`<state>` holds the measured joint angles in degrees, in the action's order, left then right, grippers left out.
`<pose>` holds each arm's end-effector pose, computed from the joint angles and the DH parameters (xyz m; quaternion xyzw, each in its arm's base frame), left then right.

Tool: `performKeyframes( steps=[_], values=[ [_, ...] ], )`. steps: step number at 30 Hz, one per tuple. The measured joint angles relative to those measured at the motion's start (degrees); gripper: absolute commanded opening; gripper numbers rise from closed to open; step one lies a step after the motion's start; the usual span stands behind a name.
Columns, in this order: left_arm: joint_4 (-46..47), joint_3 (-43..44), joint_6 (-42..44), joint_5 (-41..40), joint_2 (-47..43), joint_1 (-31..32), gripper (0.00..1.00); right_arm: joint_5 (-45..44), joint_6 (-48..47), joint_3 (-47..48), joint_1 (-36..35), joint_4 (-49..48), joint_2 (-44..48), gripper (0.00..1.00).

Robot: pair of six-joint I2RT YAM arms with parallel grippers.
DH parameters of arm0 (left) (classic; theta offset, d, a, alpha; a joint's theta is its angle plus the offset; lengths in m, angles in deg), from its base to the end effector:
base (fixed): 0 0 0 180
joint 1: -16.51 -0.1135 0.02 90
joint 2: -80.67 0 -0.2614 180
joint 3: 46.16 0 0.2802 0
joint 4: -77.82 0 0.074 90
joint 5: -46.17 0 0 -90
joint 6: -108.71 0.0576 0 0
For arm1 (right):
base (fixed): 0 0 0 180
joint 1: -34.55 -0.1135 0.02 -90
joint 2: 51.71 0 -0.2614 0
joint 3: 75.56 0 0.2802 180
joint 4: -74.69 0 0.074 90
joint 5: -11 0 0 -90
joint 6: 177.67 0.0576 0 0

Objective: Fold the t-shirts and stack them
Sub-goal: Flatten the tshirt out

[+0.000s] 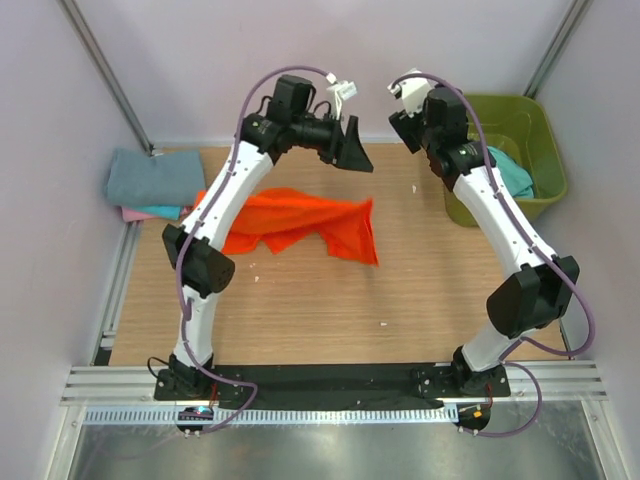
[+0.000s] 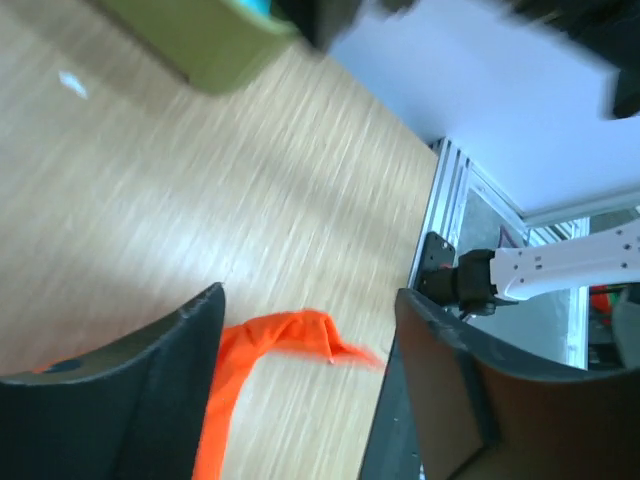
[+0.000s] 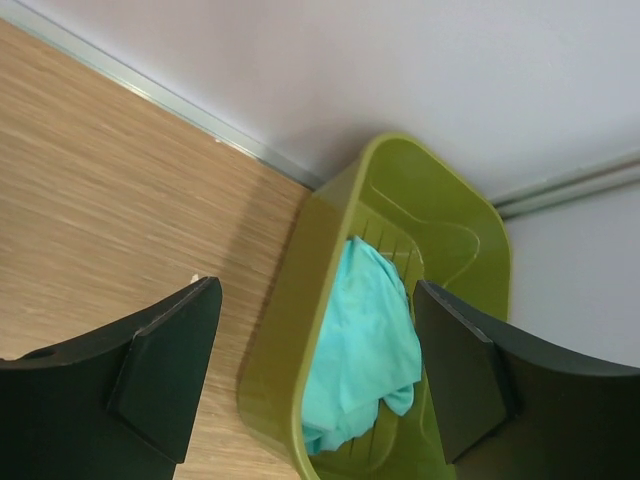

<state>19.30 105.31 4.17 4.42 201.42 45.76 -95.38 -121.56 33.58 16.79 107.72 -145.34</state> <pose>0.4099 -0.2788 0.4289 0.3094 0.7480 -0.5005 0.3069 0.4143 0.1156 0.4104 -0.2720 0.7553 -0.1959 0.5632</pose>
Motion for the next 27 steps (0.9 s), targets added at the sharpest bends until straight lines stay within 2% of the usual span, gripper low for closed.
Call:
performKeyframes(
  steps=[3, 6, 9, 12, 16, 20, 23, 27],
  values=[
    [-1.0, -2.2, -0.4, -0.9, 1.9, 0.1, 0.73, -0.7, 0.9, 0.0, 1.6, -0.1, 0.0, 0.84],
    [-2.1, -2.9, -0.3, -2.6, 2.3, -3.2, 0.73, 1.3, 1.7, 0.0, 2.0, 1.4, 0.0, 0.82],
    [-2.9, -4.4, 1.4, -6.0, 1.3, -8.3, 0.69, 10.8, 2.2, 0.0, 2.0, 8.4, 0.1, 0.78],
    [-5.1, -10.8, 6.0, -11.0, -1.7, -13.4, 0.66, 21.1, 3.5, -2.7, 1.8, 16.5, 0.8, 0.74],
    [-5.9, -30.0, 16.0, -18.6, -10.1, -17.7, 0.66, 30.8, 2.1, -13.6, 1.5, 24.9, 4.7, 0.72],
    [-5.3, -47.0, 23.4, -25.4, -16.5, -17.2, 0.66, 33.1, -3.4, -28.8, -0.3, 27.0, 12.1, 0.71],
    [-4.3, -49.7, 25.6, -28.6, -16.0, -17.0, 0.64, 33.6, -7.3, -37.7, -1.7, 25.9, 17.0, 0.71],
    [-1.9, -47.9, 25.4, -30.6, -14.3, -18.6, 0.64, 33.7, -11.6, -46.5, -3.0, 20.3, 21.1, 0.72]
  ],
)
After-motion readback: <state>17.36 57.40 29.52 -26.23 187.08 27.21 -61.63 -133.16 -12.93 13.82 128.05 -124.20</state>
